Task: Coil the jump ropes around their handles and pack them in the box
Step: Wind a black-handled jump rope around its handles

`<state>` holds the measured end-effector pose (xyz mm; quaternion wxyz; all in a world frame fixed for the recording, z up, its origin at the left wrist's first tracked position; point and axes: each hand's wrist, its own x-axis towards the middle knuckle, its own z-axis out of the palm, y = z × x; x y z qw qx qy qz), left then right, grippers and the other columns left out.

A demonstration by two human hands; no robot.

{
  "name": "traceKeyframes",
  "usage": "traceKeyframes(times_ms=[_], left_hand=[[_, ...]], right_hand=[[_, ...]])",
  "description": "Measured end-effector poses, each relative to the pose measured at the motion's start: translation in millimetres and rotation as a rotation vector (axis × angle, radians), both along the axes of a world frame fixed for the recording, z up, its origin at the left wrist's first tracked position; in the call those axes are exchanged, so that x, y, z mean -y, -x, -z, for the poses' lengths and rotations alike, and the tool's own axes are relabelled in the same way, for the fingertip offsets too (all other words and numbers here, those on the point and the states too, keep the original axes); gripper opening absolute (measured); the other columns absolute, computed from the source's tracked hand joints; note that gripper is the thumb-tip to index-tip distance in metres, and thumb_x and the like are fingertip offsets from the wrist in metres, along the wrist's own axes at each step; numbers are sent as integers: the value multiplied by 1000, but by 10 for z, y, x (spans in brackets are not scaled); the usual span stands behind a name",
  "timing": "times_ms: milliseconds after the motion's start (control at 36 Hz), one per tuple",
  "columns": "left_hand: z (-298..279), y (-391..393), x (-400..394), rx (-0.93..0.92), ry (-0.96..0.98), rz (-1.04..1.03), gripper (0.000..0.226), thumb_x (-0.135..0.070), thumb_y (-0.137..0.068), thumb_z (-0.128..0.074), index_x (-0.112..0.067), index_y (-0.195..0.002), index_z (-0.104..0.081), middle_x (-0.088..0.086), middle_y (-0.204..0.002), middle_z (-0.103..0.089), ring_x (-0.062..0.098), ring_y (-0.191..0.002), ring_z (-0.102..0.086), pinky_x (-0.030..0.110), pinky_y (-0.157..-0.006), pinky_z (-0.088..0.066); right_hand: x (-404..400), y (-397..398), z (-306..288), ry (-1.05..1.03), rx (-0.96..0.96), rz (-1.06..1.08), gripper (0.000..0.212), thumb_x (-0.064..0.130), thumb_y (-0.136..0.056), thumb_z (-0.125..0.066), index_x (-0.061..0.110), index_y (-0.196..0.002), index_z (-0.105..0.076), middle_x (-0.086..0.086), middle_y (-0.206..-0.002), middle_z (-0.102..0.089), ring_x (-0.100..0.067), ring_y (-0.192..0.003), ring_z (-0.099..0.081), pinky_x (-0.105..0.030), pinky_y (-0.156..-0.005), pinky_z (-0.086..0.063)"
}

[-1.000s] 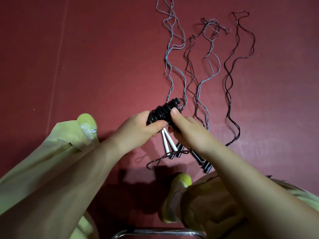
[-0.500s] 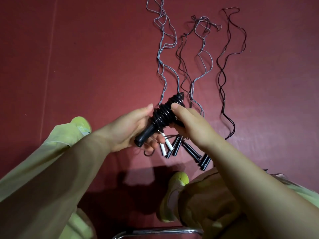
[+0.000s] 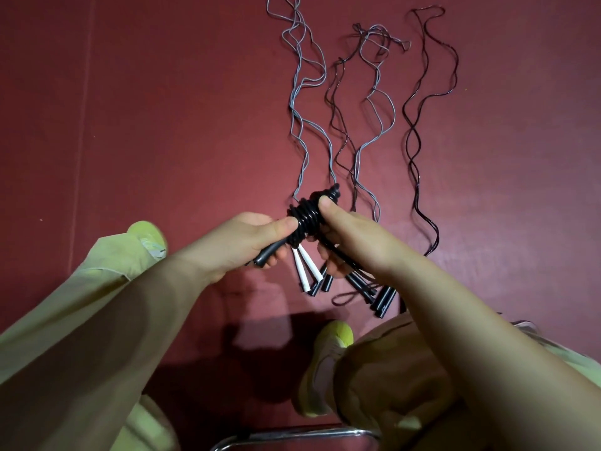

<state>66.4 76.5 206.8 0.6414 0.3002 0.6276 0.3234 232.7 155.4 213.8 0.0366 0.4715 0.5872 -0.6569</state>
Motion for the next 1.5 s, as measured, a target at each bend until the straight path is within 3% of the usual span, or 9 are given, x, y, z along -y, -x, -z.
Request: traceKeyframes(times_ms=[194, 333, 556, 639, 750, 889, 1056, 1333, 1500], left_hand=[[94, 6, 17, -155, -42, 41, 31, -41, -83, -68, -11, -79, -63, 4, -68, -63, 11, -56, -54, 18, -51, -43], [116, 30, 32, -380, -44, 93, 60, -64, -53, -60, -10, -80, -64, 9, -68, -65, 15, -57, -51, 32, -61, -40], [96, -64, 96, -629, -157, 207, 42, -44, -68, -79, -17, -88, -52, -8, -68, -53, 13, -59, -46, 33, -58, -36], [63, -47, 74, -516, -83, 193, 53, -50, -60, -78, -16, -93, -54, -5, -75, -60, 11, -62, -52, 30, -61, -41], [-37, -1, 95, 79, 141, 218, 45, -56, -72, -55, -17, -94, -56, 2, -71, -70, 15, -64, -66, 25, -60, -47], [-68, 133, 119, 431, 256, 305, 93, -73, -71, -24, 2, -111, -60, 8, -58, -61, 22, -54, -59, 29, -58, -46], [-130, 150, 97, 413, 214, 238, 76, -76, -81, -32, -5, -85, -59, 0, -49, -41, 14, -44, -41, 24, -46, -35], [-53, 29, 103, 37, 118, 151, 63, -74, -75, -38, -13, -78, -54, -5, -49, -40, 9, -39, -33, 19, -42, -21], [6, -70, 91, -161, 63, 37, 50, -60, -90, -45, -13, -74, -51, -6, -49, -40, 8, -38, -33, 19, -42, -30]], right_hand=[[5, 19, -11, -45, 92, 30, 64, 63, -95, -30, 10, -81, -63, 2, -55, -53, -19, -54, -54, -26, -59, -45], [24, 10, 60, -105, 143, 18, 71, 68, -92, -32, 9, -74, -67, -4, -59, -62, -19, -57, -59, -35, -70, -47], [55, 27, 121, -149, 132, 86, 57, 72, -80, -51, 20, -57, -59, 10, -49, -53, -14, -51, -48, -34, -65, -40], [63, 43, 71, -187, 84, 90, 54, 63, -81, -53, 21, -48, -47, 9, -47, -40, -13, -49, -36, -34, -61, -31], [57, 66, -37, -207, -91, 50, 38, 59, -72, -51, 23, -60, -43, -1, -60, -33, -15, -57, -31, -36, -62, -25], [20, 22, -85, -81, -293, -8, 40, 46, -75, -51, 6, -80, -56, -2, -61, -49, -10, -55, -46, -16, -56, -39], [-28, 26, -41, -13, -307, -1, 56, 54, -72, -53, 1, -89, -62, -4, -67, -55, -17, -61, -51, -26, -60, -44], [-8, -19, -40, -13, -182, 8, 43, 55, -86, -48, 12, -87, -48, -10, -75, -34, -12, -54, -21, -34, -53, -12], [25, 9, 31, -125, -34, -33, 43, 57, -97, -38, 20, -76, -48, 15, -45, -36, -3, -38, -29, -19, -46, -22]])
